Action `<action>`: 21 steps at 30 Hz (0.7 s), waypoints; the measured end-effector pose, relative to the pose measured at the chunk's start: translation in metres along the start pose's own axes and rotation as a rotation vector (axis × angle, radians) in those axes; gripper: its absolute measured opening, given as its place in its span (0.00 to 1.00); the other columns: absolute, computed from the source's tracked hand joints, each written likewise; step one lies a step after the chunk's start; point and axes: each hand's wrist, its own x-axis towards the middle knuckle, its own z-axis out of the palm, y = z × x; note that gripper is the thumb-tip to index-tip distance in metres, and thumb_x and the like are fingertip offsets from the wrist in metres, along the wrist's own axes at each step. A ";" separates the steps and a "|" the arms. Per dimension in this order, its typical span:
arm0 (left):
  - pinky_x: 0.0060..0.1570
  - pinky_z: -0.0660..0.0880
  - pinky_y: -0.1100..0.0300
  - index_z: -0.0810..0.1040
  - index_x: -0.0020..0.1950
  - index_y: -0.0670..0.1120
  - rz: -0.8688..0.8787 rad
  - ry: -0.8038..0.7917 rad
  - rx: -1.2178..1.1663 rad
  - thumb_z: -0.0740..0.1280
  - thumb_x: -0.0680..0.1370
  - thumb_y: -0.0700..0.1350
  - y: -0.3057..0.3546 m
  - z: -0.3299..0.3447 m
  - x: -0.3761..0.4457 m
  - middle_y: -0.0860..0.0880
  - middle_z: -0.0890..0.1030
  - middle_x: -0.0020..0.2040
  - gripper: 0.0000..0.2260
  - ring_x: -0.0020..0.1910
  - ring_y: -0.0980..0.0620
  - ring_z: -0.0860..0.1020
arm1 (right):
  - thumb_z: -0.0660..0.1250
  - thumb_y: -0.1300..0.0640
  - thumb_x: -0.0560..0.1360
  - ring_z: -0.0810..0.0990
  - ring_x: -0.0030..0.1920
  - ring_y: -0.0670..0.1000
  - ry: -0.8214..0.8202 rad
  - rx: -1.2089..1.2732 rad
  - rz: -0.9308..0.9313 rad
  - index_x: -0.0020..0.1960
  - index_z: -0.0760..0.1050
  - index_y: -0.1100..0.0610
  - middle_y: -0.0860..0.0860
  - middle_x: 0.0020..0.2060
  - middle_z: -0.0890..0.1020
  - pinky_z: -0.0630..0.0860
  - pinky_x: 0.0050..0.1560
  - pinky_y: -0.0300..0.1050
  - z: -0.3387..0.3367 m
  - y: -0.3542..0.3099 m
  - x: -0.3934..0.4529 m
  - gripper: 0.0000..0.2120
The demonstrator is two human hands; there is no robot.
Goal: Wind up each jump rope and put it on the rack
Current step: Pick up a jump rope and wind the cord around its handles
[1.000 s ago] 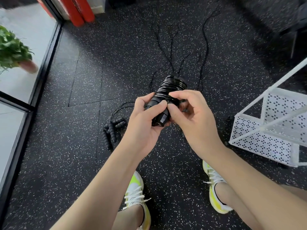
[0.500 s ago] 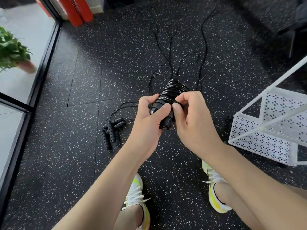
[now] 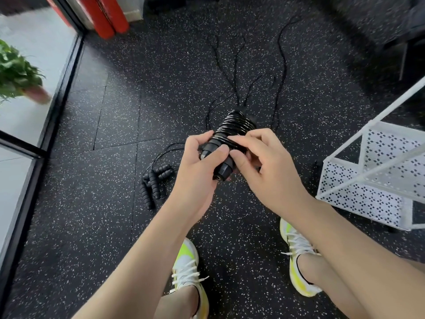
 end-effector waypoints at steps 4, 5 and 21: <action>0.42 0.78 0.53 0.71 0.68 0.43 0.001 0.002 -0.012 0.66 0.82 0.35 0.003 0.000 0.000 0.40 0.79 0.63 0.15 0.50 0.44 0.81 | 0.66 0.56 0.82 0.77 0.46 0.47 -0.031 0.064 0.008 0.69 0.77 0.54 0.48 0.55 0.72 0.77 0.48 0.38 -0.002 0.001 0.003 0.16; 0.44 0.79 0.50 0.70 0.68 0.43 -0.005 0.002 -0.019 0.66 0.82 0.35 0.003 0.001 0.000 0.40 0.79 0.63 0.16 0.51 0.45 0.81 | 0.66 0.56 0.82 0.77 0.46 0.47 -0.019 0.073 0.020 0.68 0.77 0.54 0.48 0.55 0.72 0.77 0.48 0.39 -0.001 0.000 0.002 0.16; 0.51 0.75 0.43 0.72 0.66 0.44 -0.017 -0.009 0.010 0.70 0.79 0.36 -0.001 0.004 -0.001 0.41 0.80 0.60 0.18 0.52 0.44 0.80 | 0.64 0.59 0.82 0.75 0.49 0.37 -0.024 0.044 0.131 0.62 0.75 0.58 0.49 0.54 0.71 0.69 0.49 0.25 0.000 -0.007 0.000 0.10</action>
